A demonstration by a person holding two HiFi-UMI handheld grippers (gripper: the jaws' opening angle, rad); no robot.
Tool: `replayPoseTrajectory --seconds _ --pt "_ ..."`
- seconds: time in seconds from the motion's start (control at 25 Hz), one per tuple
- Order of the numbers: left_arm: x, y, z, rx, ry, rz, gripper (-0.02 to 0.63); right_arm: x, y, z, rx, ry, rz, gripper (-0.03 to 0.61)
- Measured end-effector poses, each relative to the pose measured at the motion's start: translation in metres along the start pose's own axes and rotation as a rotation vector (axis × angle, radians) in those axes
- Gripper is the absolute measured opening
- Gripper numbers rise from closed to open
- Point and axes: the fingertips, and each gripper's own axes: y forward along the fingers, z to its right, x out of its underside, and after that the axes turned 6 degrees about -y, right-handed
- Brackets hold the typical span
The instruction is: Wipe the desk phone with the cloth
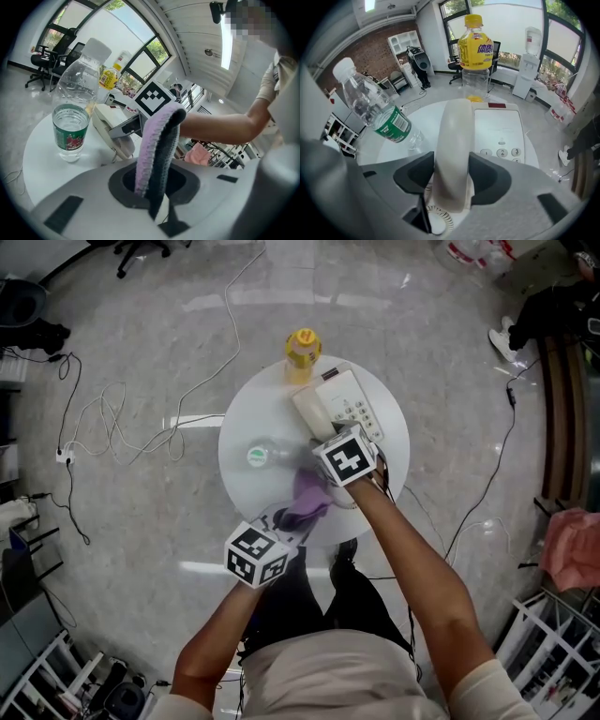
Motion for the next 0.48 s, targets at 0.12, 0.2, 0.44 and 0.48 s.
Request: replayPoseTrajectory --seconds 0.12,0.2,0.44,0.48 --pt "0.005 -0.001 -0.004 -0.014 0.001 -0.008 0.035 0.000 -0.003 -0.004 0.003 -0.017 0.004 0.247" --pt "0.008 -0.003 -0.006 -0.021 0.000 -0.013 0.037 0.003 -0.009 -0.006 0.006 -0.024 -0.002 0.264" --pt "0.027 -0.005 -0.016 -0.067 -0.013 -0.047 0.037 0.014 -0.032 -0.008 0.023 -0.006 0.032 0.279" --pt "0.032 -0.005 -0.020 -0.081 -0.023 -0.056 0.037 0.018 -0.036 -0.008 0.028 -0.005 0.035 0.279"
